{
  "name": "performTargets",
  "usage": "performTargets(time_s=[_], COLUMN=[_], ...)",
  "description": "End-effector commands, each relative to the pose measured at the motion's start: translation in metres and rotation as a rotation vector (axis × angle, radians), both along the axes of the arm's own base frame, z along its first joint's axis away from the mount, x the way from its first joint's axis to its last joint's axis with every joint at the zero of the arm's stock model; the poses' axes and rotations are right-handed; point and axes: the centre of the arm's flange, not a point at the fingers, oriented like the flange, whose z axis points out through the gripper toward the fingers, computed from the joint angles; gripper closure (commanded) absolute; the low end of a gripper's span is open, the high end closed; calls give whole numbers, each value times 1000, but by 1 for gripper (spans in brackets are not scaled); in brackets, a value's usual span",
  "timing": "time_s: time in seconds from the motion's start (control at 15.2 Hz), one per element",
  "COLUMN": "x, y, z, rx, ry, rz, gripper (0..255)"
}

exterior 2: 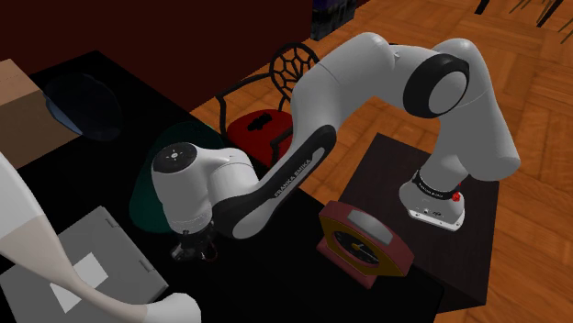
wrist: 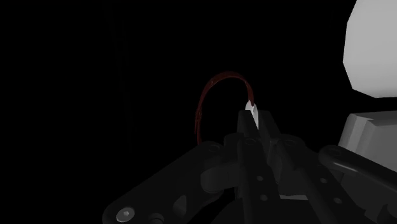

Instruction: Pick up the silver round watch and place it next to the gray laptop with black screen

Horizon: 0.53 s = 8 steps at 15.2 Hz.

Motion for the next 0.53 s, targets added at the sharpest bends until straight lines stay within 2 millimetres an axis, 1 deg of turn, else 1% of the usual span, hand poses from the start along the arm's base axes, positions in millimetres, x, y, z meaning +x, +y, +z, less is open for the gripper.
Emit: performTargets(time_s=[0.0, 0.26, 0.33, 0.46], x=[0, 0, 0, 0], y=[0, 0, 0, 0], z=[-1, -1, -1, -1], rx=[0, 0, 0, 0], ry=[0, 0, 0, 0], rz=[0, 0, 0, 0], gripper=[255, 255, 0, 0])
